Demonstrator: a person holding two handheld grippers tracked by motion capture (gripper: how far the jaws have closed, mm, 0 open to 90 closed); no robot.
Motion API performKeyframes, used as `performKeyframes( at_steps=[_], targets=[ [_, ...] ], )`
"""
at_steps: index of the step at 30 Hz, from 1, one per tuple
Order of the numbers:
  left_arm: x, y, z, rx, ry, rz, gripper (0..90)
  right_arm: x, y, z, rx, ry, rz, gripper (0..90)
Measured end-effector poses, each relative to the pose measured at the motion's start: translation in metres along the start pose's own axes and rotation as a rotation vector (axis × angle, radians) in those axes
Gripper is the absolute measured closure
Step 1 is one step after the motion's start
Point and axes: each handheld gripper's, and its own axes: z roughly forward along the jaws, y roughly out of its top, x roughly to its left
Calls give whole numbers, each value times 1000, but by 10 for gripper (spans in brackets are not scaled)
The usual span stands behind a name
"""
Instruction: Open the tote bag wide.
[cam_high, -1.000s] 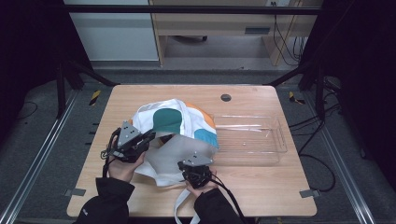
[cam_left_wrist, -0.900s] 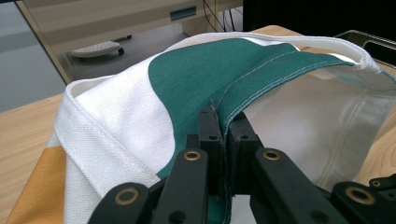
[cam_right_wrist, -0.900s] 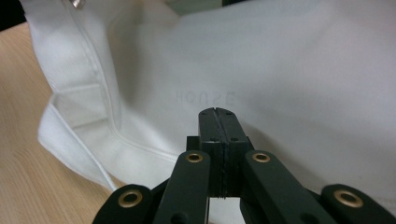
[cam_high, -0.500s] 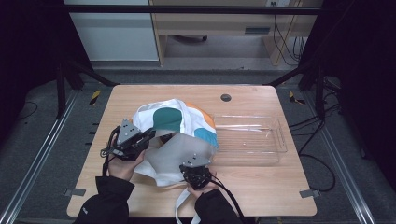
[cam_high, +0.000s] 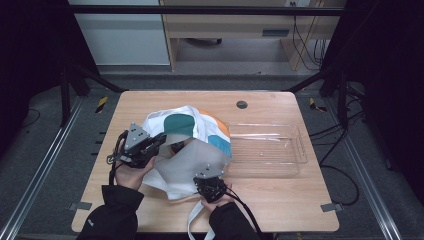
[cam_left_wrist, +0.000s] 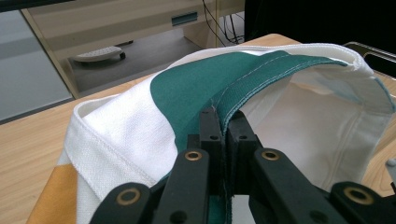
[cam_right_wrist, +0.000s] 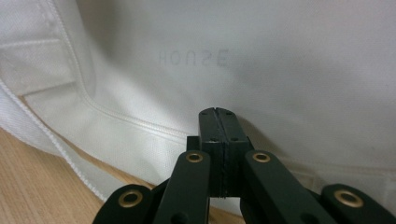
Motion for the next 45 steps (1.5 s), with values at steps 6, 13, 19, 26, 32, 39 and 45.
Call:
performKeyframes(
  at_steps=[6,13,19,26,32,39,45],
  targets=[
    [3,5,1,-5,4,0,872,0,-1,2,13,0,-2,900],
    [6,12,3,-8,16,0,874,0,-1,2,14,0,10,900],
    [12,25,3,-26,36,-11,875,0,-2,2,12,3,16,900],
    [20,37,8,-34,56,-20,876,0,-2,2,10,8,24,900],
    [24,46,14,-35,69,-36,876,-1,-3,2,5,4,15,900],
    [26,54,23,-31,84,-40,876,-1,-3,2,5,6,22,900],
    [32,57,28,-36,90,-77,876,-1,-4,2,2,6,24,900]
  ],
)
